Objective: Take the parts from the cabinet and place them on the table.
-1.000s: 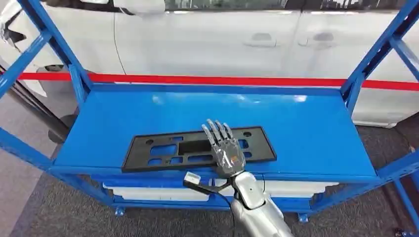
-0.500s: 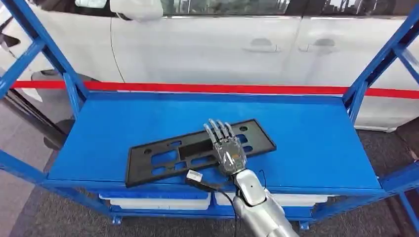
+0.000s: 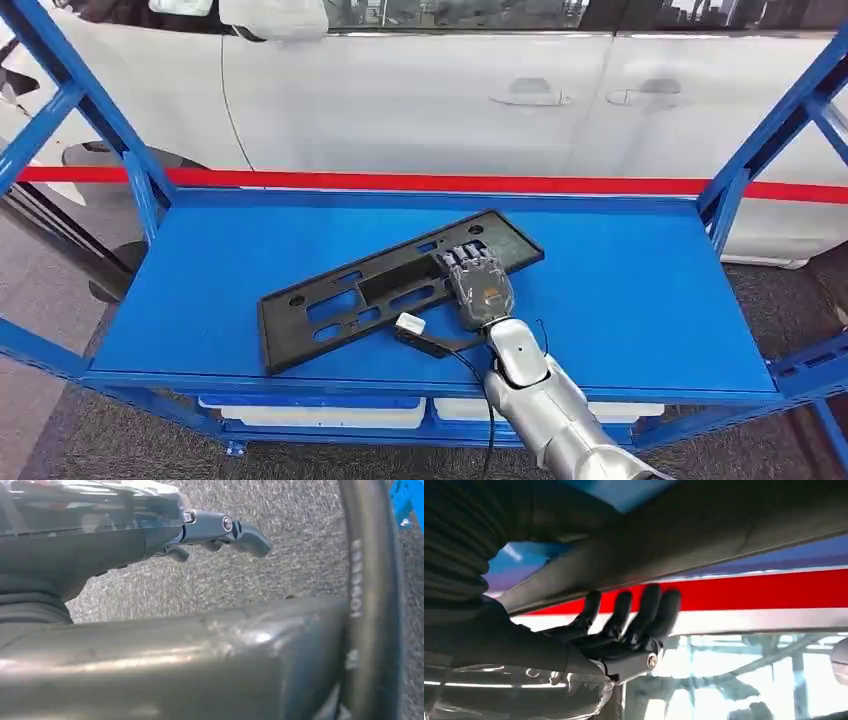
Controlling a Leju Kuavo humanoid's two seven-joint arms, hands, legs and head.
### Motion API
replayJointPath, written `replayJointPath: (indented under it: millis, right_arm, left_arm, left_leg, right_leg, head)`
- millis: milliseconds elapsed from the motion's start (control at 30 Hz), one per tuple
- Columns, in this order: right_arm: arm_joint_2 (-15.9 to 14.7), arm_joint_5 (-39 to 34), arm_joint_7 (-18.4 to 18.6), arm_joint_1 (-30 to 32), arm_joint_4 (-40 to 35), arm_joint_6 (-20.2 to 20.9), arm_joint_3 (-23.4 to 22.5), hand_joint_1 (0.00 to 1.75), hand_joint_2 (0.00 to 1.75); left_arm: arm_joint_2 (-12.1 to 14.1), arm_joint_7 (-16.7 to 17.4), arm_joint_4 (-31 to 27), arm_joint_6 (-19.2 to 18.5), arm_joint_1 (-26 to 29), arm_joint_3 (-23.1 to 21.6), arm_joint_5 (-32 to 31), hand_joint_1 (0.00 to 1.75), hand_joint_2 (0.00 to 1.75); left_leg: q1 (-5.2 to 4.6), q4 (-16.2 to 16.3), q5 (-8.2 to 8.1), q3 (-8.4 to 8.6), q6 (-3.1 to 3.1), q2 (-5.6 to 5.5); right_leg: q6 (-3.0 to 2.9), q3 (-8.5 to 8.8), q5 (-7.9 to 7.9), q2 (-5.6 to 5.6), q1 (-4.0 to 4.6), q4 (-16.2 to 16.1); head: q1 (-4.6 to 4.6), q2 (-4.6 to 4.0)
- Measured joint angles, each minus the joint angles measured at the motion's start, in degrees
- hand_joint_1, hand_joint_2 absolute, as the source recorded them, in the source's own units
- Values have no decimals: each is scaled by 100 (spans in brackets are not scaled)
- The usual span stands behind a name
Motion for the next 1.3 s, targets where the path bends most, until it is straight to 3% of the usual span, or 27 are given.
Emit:
replayJointPath:
  millis: [33, 67, 167, 200, 233, 267, 333, 367, 400, 500, 567, 600, 667, 700, 733, 767, 800, 867, 933, 1000, 1067, 1100, 1167, 1200, 1233, 1267, 1300]
  right_arm:
    - [2, -17, -24, -20, 7, 2, 18, 175, 175]
    - [2, -24, -37, -38, 20, 11, 50, 175, 175]
    - [2, -135, -74, -41, 44, 63, 118, 175, 175]
    - [2, -184, -94, -44, 50, 87, 142, 175, 175]
    - [2, -218, -103, -45, 59, 90, 157, 175, 175]
    - [2, -244, -105, -46, 63, 90, 168, 175, 175]
    - [2, -286, -105, -58, 63, 90, 190, 175, 175]
    - [4, -308, -105, -58, 63, 92, 195, 175, 175]
    - [2, -319, -103, -64, 66, 92, 195, 175, 175]
    - [2, -341, -103, -59, 70, 85, 197, 175, 175]
    - [-4, -350, -100, -62, 72, 85, 197, 175, 175]
    - [-7, -352, -100, -65, 72, 85, 197, 175, 175]
    - [-15, -365, -100, -44, 89, 87, 197, 175, 175]
    - [-17, -365, -100, -31, 98, 87, 197, 175, 175]
    - [-22, -365, -100, -29, 109, 87, 197, 175, 175]
    - [-22, -371, -109, -31, 116, 81, 197, 175, 175]
    - [-22, -428, -162, -31, 118, 68, 197, 175, 175]
    - [-22, -827, -466, -29, 109, 70, 201, 175, 175]
    - [-13, -1716, -1103, 36, -29, 237, 208, 175, 175]
    - [-9, -3369, -1976, 256, -588, 652, 253, 175, 175]
    - [48, -4734, -2422, 525, -1328, 1081, 322, 175, 175]
    - [61, -5434, -2511, 728, -1851, 1332, 397, 175, 175]
    - [41, -6191, -2621, 1180, -2638, 1506, 492, 175, 175]
    - [20, -6388, -2632, 1340, -3005, 1547, 542, 175, 175]
    - [4, -6468, -2631, 1457, -3249, 1552, 575, 175, 175]
    - [-18, -6498, -2631, 1534, -3450, 1558, 592, 175, 175]
    - [-37, -6526, -2629, 1590, -3631, 1572, 603, 175, 175]
  left_arm:
    - [11, -11, 0, 0, 0, 9, 0, 0, 0]
    - [9, -30, 0, -2, 0, 13, 0, 0, 0]
    - [15, -35, 0, -17, 2, 50, 0, 0, 0]
    - [13, -33, 0, -33, 19, 55, -2, 0, 0]
    - [11, -33, 0, -44, 37, 68, -4, 0, 0]
    - [11, -33, 0, -50, 41, 87, -7, 0, 0]
    - [15, -35, 0, -57, 35, 122, -9, 0, 0]
    - [13, -37, 0, -57, 33, 129, -11, 0, 0]
    - [11, -44, 0, -63, 21, 131, -11, 0, 0]
    - [7, -44, 0, -66, 43, 138, -11, 0, 0]
    - [-4, -46, 0, -65, 36, 138, -11, 0, 0]
    - [-4, -48, 0, -66, 24, 138, -11, 0, 0]
    - [-9, -48, 0, -72, 18, 138, -11, 0, 0]
    - [-11, -48, 0, -76, 21, 138, -11, 0, 0]
    - [-15, -50, 0, -79, 25, 138, -11, 0, 0]
    - [-20, -50, 0, -81, 26, 138, -11, 0, 0]
    - [-28, -52, 0, -81, 24, 138, -15, 0, 0]
    - [-48, -55, 0, -81, 20, 149, -31, 0, 0]
    - [-68, -63, 0, -79, 25, 186, -53, 0, 0]
    - [-98, -85, 0, -53, 37, 284, -61, 0, 0]
    - [-125, -107, 0, -17, 42, 365, -66, 0, 0]
    - [-152, -122, 0, 11, 40, 432, -68, 0, 0]
    - [-166, -131, 0, 46, 44, 518, -68, 0, 0]
    - [-175, -129, 0, 48, 62, 568, -70, 0, 0]
    - [-190, -129, 0, 48, 89, 592, -70, 0, 0]
    - [-203, -129, 0, 48, 105, 610, -72, 0, 0]
    - [-212, -131, 0, 48, 106, 623, -72, 0, 0]
  left_leg:
    - [21, 43, -59, -16, -32, 6]
    - [21, 199, -163, -62, -50, 7]
    - [29, 1469, -750, -686, -110, 7]
    - [34, 1763, -797, -844, -123, 8]
    - [39, 1756, -694, -859, -128, 8]
    - [40, 1495, -484, -752, -128, 8]
    - [44, 493, 60, -277, -111, 11]
    - [42, 111, 83, -103, -84, 9]
    - [-3, 43, 49, -62, -51, 8]
    - [-13, 71, 70, -97, 40, -4]
    - [35, -6, 129, -69, 127, 20]
    - [36, -9, 136, -77, 162, 26]
    - [30, -7, 142, -104, 190, 36]
    - [30, -5, 142, -111, 191, 39]
    - [30, -4, 142, -111, 191, 39]
    - [30, -3, 142, -103, 190, 37]
    - [30, -1, 138, -90, 185, 30]
    - [30, 9, 122, -64, 158, 18]
    - [-2, 28, 104, -87, 87, 15]
    - [32, 5, 97, -61, 6, 26]
    - [53, 76, 19, -41, -72, 41]
    - [47, 299, -168, -124, -89, 34]
    - [52, 1151, -644, -521, -125, 35]
    - [52, 1533, -790, -697, -139, 35]
    - [52, 1741, -806, -791, -150, 35]
    - [52, 1662, -694, -751, -147, 35]
    - [52, 1331, -471, -592, -137, 36]
  right_leg:
    - [-45, 48, 30, -11, -53, -65]
    - [-70, 70, 26, -13, -49, -82]
    - [-120, 86, 1, -39, -30, -79]
    - [-126, 90, -4, -38, -27, -75]
    - [-126, 105, -11, -37, -26, -74]
    - [-118, 122, -22, -34, -27, -69]
    - [-85, 166, -59, -31, -33, -38]
    - [-59, 173, -82, -35, -33, -24]
    - [-32, 145, -96, -28, 8, 14]
    - [40, 141, -60, -27, 1, -25]
    - [105, 105, -174, -23, -8, 104]
    - [135, -16, -345, -28, -15, 343]
    - [176, -477, -798, -28, -38, 1291]
    - [189, -652, -897, -28, -43, 1635]
    - [196, -719, -872, -29, -50, 1756]
    - [193, -651, -714, -31, -55, 1602]
    - [177, -460, -469, -32, -58, 1220]
    - [104, 69, -18, -39, -47, 192]
    - [65, 133, -78, -37, -4, -8]
    - [13, 141, -86, -13, 31, -9]
    - [-73, 211, -34, -14, -20, -109]
    - [-99, 223, -44, -14, -27, -116]
    - [-117, 209, -53, -47, -18, -111]
    - [-123, 195, -58, -52, -12, -106]
    - [-123, 186, -58, -50, -12, -99]
    - [-122, 187, -59, -45, -12, -93]
    - [-119, 193, -67, -42, -13, -84]
  head:
    - [-2, 0]
    - [-2, 0]
    - [-2, 0]
    - [-2, 0]
    - [-2, 0]
    - [-2, 0]
    - [-2, 0]
    - [-2, 0]
    - [-2, 0]
    - [-2, 0]
    - [0, 0]
    - [0, 0]
    - [-2, 0]
    - [0, 0]
    - [0, 0]
    - [0, 0]
    - [0, 0]
    - [0, 0]
    - [-2, 0]
    - [0, 0]
    - [-2, 0]
    - [-2, 0]
    - [-2, 0]
    - [-2, 0]
    - [-2, 0]
    - [-2, 0]
    - [-2, 0]
